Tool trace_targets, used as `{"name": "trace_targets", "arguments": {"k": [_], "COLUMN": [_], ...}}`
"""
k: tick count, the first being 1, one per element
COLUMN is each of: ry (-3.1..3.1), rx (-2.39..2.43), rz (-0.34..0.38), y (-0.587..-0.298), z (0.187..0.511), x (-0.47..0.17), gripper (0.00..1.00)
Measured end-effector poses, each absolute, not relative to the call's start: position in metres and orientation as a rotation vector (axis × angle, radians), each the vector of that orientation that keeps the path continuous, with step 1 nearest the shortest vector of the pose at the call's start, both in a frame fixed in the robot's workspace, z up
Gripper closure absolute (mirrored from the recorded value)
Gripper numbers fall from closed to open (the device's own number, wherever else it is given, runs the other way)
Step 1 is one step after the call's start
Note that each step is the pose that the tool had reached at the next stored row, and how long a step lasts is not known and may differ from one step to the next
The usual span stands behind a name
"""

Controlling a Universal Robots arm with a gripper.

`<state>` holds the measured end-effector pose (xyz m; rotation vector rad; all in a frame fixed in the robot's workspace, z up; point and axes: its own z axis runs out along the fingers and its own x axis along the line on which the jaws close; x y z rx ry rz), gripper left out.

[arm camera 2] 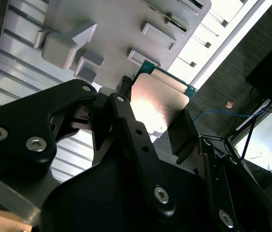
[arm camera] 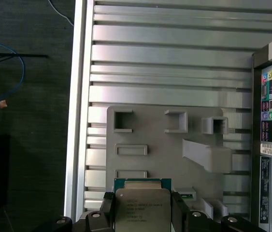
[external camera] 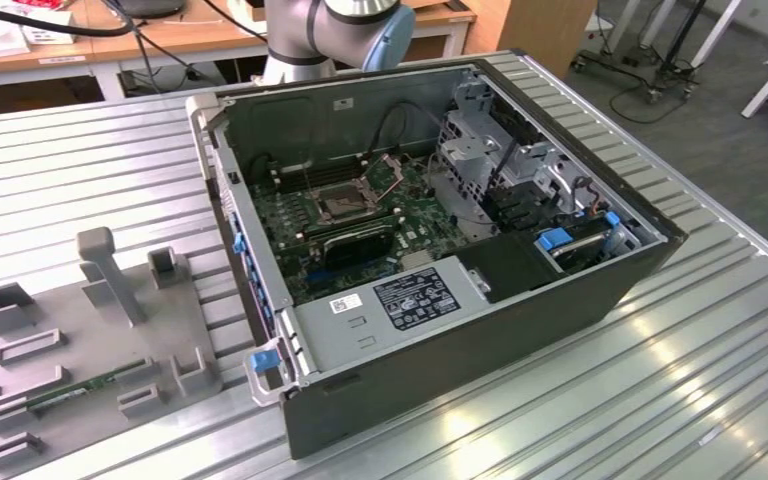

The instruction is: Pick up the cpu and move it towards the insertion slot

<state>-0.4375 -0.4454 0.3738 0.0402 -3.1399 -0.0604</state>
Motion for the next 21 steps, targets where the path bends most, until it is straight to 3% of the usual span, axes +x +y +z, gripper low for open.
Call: {"name": "trace_targets", "arguments": {"k": [21], "ry": [-3.140], "rx": [0.040], "rz": [-0.060], "y": [-0.445], "z": [0.374], "x": [-0.415], "gripper": [0.45]}}
